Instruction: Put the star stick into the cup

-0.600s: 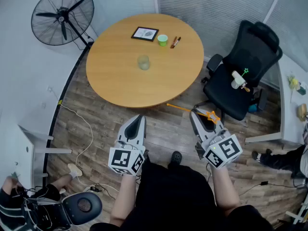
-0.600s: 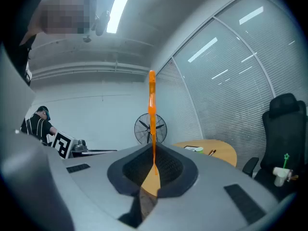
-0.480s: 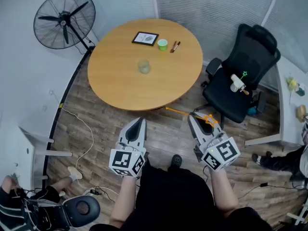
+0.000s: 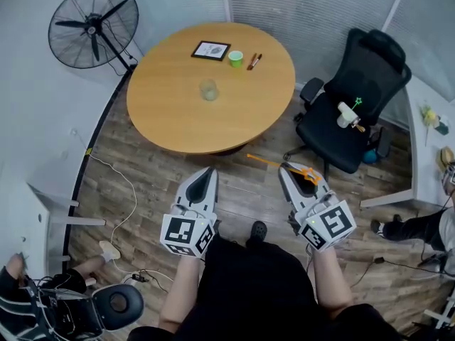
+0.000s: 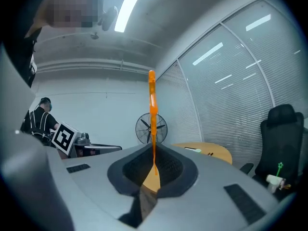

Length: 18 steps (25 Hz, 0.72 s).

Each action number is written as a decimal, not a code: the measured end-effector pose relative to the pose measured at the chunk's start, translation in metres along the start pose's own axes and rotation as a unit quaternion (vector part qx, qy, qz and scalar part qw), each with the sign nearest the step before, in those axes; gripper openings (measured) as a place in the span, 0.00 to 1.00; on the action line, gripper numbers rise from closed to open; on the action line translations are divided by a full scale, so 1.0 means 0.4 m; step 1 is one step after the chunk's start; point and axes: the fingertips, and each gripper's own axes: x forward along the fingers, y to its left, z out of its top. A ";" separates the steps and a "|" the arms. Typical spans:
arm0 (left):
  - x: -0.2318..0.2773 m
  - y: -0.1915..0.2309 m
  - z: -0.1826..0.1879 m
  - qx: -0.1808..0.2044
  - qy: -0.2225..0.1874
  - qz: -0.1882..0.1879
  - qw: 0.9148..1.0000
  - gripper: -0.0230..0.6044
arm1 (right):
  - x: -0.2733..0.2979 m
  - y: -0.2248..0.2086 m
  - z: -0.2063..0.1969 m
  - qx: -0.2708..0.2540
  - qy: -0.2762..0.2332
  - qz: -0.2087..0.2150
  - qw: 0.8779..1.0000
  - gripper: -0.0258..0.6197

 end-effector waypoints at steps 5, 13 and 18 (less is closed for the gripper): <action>-0.003 -0.009 0.013 0.008 -0.002 0.011 1.000 0.04 | -0.013 0.004 0.017 -0.008 -0.008 0.012 1.000 0.07; -0.027 -0.001 0.004 0.007 -0.001 0.031 0.999 0.04 | -0.026 -0.027 -0.001 0.020 -0.013 -0.003 1.000 0.08; -0.023 0.026 -0.004 0.002 0.000 0.034 0.999 0.04 | 0.002 -0.028 -0.001 0.016 -0.015 -0.005 1.000 0.08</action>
